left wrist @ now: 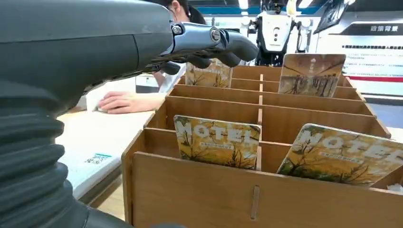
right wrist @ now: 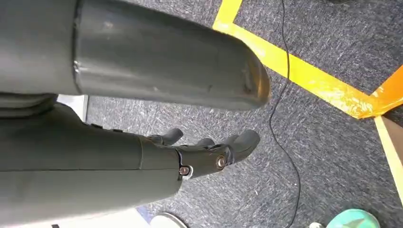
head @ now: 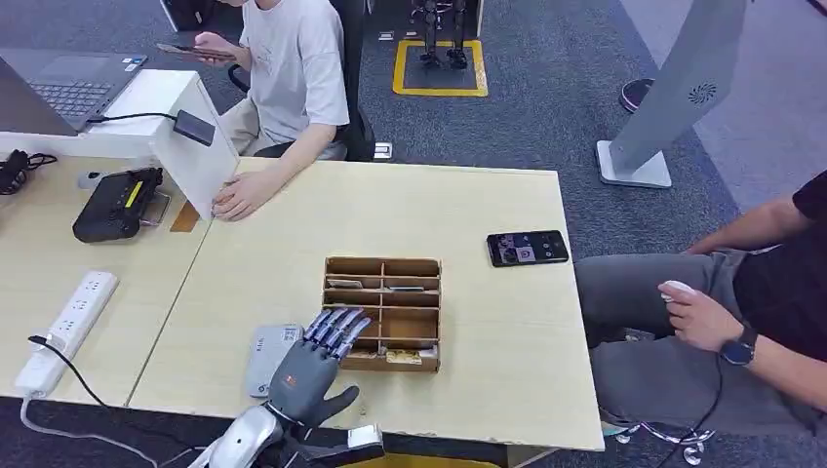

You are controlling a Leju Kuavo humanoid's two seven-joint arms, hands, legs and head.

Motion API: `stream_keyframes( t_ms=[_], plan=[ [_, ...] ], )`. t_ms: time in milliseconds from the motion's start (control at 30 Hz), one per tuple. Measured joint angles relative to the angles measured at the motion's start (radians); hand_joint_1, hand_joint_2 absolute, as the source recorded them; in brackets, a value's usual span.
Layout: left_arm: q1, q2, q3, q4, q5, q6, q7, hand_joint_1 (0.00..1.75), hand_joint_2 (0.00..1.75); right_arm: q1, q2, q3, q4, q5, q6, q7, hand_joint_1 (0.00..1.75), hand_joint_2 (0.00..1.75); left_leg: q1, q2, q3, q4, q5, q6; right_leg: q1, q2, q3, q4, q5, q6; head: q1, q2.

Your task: Pass the card to the sensor for recognition and then transmit it.

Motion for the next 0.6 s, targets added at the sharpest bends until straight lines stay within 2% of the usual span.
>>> stream_keyframes(
  t_ms=[600],
  plan=[
    [0.000,-0.006,0.000,0.002,0.020,0.001,-0.010,0.00,1.75,0.000,0.000,0.004,0.000,-0.004,0.000,-0.002,0.00,0.00,0.000,0.000,0.000,0.000,0.000,0.000,0.000,0.000,0.000,0.000,0.000,0.000,0.000,0.000]
  ],
)
